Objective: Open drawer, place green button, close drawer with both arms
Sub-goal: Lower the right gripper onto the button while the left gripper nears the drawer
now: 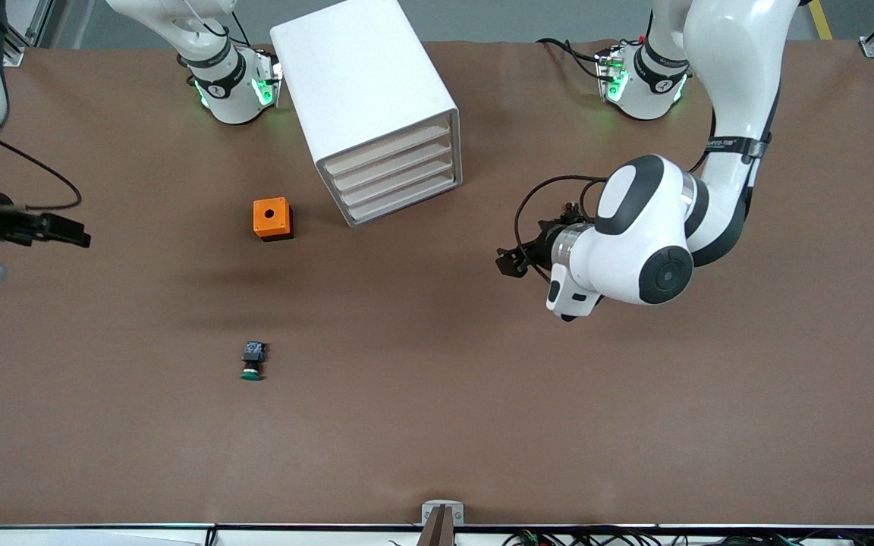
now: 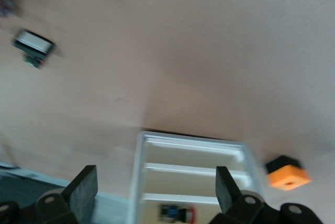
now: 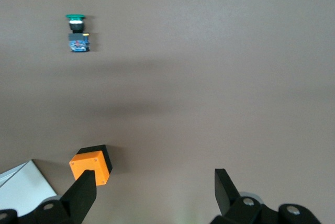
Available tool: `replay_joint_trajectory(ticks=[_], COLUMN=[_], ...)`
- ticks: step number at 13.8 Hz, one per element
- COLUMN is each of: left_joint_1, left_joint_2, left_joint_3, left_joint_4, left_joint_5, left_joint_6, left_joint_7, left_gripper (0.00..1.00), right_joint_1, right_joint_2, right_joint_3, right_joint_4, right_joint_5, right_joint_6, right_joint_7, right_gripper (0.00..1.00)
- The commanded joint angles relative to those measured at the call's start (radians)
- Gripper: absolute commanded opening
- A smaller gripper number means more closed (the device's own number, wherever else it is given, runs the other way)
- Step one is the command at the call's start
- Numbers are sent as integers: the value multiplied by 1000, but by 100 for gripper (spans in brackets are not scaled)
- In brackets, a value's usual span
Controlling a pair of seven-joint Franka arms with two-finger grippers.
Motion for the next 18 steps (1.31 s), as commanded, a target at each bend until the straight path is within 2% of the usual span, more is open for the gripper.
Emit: replay_joint_trajectory(ticks=[1, 4, 6, 8, 11, 14, 18], left_joint_1=[-31, -67, -74, -79, -108, -101, -105], left_joint_2=[55, 110, 139, 154, 177, 217, 276], left_joint_3=[4, 4, 4, 4, 5, 5, 2], left_joint_4=[31, 31, 31, 31, 34, 33, 34], left_joint_5=[-46, -74, -161, -195, -203, -256, -319], left_joint_6=[69, 108, 124, 128, 128, 123, 115], left_joint_7=[-88, -129, -224, -258, -422, -482, -693], left_gripper=[100, 100, 99, 99, 100, 99, 99], right_joint_1=[-3, 43, 73, 142, 208, 222, 254], right_joint_2=[63, 121, 167, 222, 284, 348, 412], right_joint_3=[6, 12, 12, 11, 11, 12, 12], right_joint_4=[57, -4, -46, -64, -66, -66, -98], right_joint_5=[2, 42, 103, 104, 102, 104, 105], right_joint_6=[33, 203, 316, 425, 490, 574, 685], right_joint_7=[-4, 12, 58, 139, 233, 275, 287], right_gripper=[100, 100, 100, 100, 100, 100, 100])
